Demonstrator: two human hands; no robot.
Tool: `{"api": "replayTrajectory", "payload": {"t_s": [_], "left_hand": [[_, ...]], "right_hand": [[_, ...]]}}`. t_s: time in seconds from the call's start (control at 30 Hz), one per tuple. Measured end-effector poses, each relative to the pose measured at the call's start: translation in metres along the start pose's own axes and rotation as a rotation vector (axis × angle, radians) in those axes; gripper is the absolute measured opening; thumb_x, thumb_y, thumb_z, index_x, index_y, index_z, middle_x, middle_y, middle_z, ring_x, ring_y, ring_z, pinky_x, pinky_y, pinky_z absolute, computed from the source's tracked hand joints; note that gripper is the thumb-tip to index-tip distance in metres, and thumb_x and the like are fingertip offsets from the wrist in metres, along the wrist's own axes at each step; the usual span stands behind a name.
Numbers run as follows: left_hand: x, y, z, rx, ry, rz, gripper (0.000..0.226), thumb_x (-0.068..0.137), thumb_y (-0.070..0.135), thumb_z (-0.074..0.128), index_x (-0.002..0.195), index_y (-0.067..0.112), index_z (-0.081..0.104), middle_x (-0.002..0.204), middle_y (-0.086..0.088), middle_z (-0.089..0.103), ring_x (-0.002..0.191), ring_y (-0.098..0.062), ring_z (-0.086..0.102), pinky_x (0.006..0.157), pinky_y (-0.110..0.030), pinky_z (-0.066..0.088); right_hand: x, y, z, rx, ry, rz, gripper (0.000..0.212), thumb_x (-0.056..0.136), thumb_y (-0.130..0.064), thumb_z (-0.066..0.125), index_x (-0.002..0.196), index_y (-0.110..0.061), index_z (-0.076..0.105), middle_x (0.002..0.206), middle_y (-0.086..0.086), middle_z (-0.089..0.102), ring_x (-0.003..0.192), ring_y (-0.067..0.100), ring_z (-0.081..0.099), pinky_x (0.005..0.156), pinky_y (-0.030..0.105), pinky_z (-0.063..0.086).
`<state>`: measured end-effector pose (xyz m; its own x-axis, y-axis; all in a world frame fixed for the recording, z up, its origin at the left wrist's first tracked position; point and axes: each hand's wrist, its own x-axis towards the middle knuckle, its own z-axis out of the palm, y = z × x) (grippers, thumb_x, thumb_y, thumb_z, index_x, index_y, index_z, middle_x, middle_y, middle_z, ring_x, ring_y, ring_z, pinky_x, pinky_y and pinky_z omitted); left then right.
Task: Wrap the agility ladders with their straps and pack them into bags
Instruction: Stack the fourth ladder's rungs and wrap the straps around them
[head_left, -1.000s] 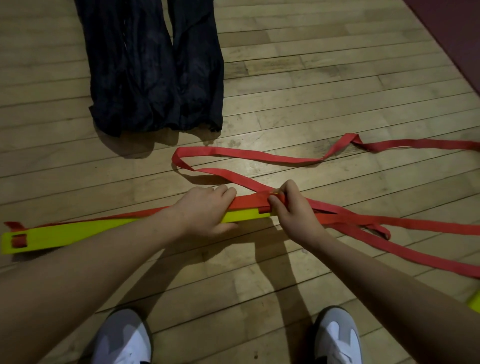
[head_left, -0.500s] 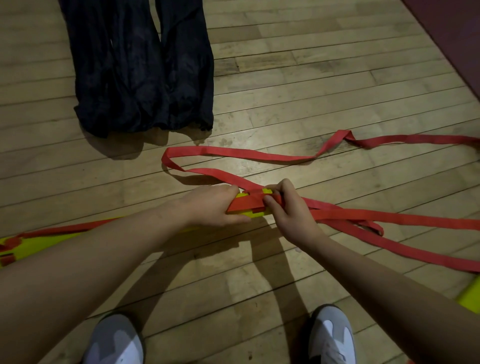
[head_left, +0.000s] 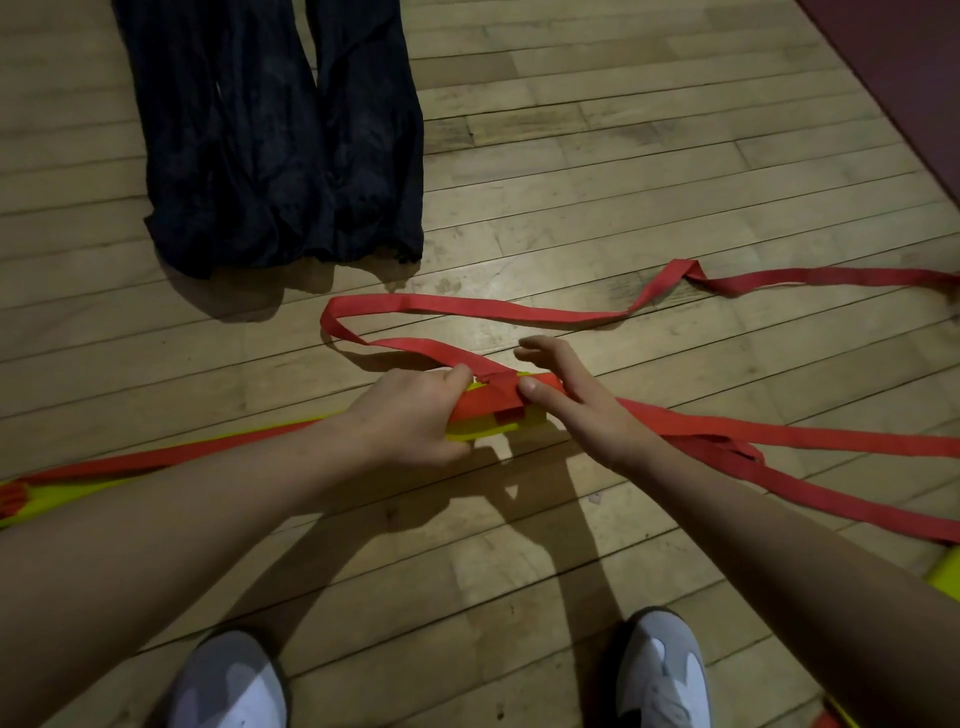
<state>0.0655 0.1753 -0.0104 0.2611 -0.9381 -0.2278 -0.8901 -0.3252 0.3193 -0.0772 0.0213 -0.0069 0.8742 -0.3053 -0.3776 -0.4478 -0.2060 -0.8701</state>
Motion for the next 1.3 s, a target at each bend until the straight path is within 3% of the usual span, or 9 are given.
{"api": "replayTrajectory", "payload": {"t_s": [0.13,0.3,0.37,0.47,0.53,0.67,0.87,1.1,1.3], "left_hand": [[-0.003,-0.005,-0.004,-0.001,0.018,-0.011,0.057,0.084,0.048,0.065,0.125,0.017,0.04,0.111,0.0,0.061,0.096,-0.016,0.061,0.077,-0.025,0.049],[-0.002,-0.012,-0.013,0.04,0.079,-0.055,0.058,0.084,0.048,0.065,0.126,0.017,0.04,0.105,-0.001,0.061,0.091,-0.017,0.059,0.069,-0.026,0.045],[-0.001,-0.011,-0.014,0.039,0.084,-0.078,0.059,0.084,0.048,0.065,0.127,0.017,0.039,0.106,-0.001,0.06,0.092,-0.017,0.059,0.067,-0.025,0.041],[0.002,-0.012,-0.011,0.052,0.079,-0.091,0.059,0.083,0.049,0.065,0.125,0.017,0.039,0.107,-0.002,0.061,0.094,-0.018,0.06,0.067,-0.026,0.043],[0.003,-0.013,-0.011,0.06,0.062,-0.097,0.061,0.083,0.053,0.065,0.125,0.018,0.038,0.108,-0.002,0.06,0.093,-0.018,0.06,0.068,-0.027,0.045],[0.004,-0.014,-0.017,0.014,-0.11,-0.059,0.079,0.074,0.072,0.055,0.127,0.017,0.034,0.099,0.004,0.053,0.085,-0.012,0.055,0.069,-0.025,0.048],[0.006,-0.021,-0.018,-0.083,-0.14,-0.008,0.05,0.094,0.058,0.039,0.124,0.019,0.034,0.091,0.005,0.05,0.074,-0.009,0.05,0.063,-0.027,0.041],[0.011,-0.025,-0.018,-0.255,-0.157,-0.156,0.049,0.081,0.061,0.061,0.109,0.027,0.039,0.096,0.003,0.057,0.084,-0.014,0.057,0.069,-0.033,0.05],[0.016,-0.023,-0.019,-0.288,-0.053,-0.195,0.04,0.083,0.061,0.059,0.096,0.025,0.049,0.084,0.007,0.055,0.074,-0.01,0.054,0.061,-0.031,0.048]], "right_hand": [[0.0,-0.001,0.007,0.116,-0.095,0.12,0.038,0.091,-0.057,0.049,0.11,-0.025,0.057,0.103,-0.001,0.061,0.095,0.01,0.06,0.087,0.025,0.048],[-0.006,-0.003,0.017,0.053,-0.035,0.063,0.019,0.099,-0.04,0.043,0.087,-0.032,0.054,0.066,-0.027,0.054,0.065,-0.008,0.049,0.064,0.009,0.038],[-0.006,-0.003,0.017,0.079,-0.004,0.053,0.022,0.098,-0.038,0.047,0.092,-0.02,0.058,0.068,-0.021,0.054,0.065,-0.006,0.049,0.065,0.011,0.039],[-0.004,-0.003,0.016,0.156,0.02,0.107,0.025,0.094,-0.032,0.058,0.105,-0.009,0.059,0.084,-0.001,0.066,0.078,0.013,0.063,0.082,0.033,0.048],[-0.002,-0.004,0.017,0.23,0.042,0.143,0.021,0.092,-0.021,0.061,0.106,-0.006,0.059,0.091,0.005,0.071,0.082,0.019,0.067,0.087,0.038,0.049],[0.001,-0.003,0.021,0.357,0.089,0.18,0.011,0.089,-0.01,0.062,0.099,-0.005,0.059,0.081,0.006,0.07,0.069,0.017,0.06,0.071,0.031,0.049],[-0.001,-0.001,0.02,0.374,0.115,0.156,0.006,0.091,-0.001,0.058,0.095,-0.005,0.06,0.073,0.005,0.064,0.055,0.008,0.046,0.052,0.02,0.037],[0.0,-0.006,0.017,0.372,0.092,0.113,0.018,0.091,0.006,0.049,0.099,-0.002,0.063,0.074,0.006,0.063,0.055,0.011,0.042,0.052,0.02,0.034],[0.004,-0.004,0.015,0.417,0.174,0.198,0.017,0.093,0.002,0.052,0.103,-0.004,0.064,0.081,0.01,0.068,0.067,0.019,0.061,0.064,0.025,0.051]]}}
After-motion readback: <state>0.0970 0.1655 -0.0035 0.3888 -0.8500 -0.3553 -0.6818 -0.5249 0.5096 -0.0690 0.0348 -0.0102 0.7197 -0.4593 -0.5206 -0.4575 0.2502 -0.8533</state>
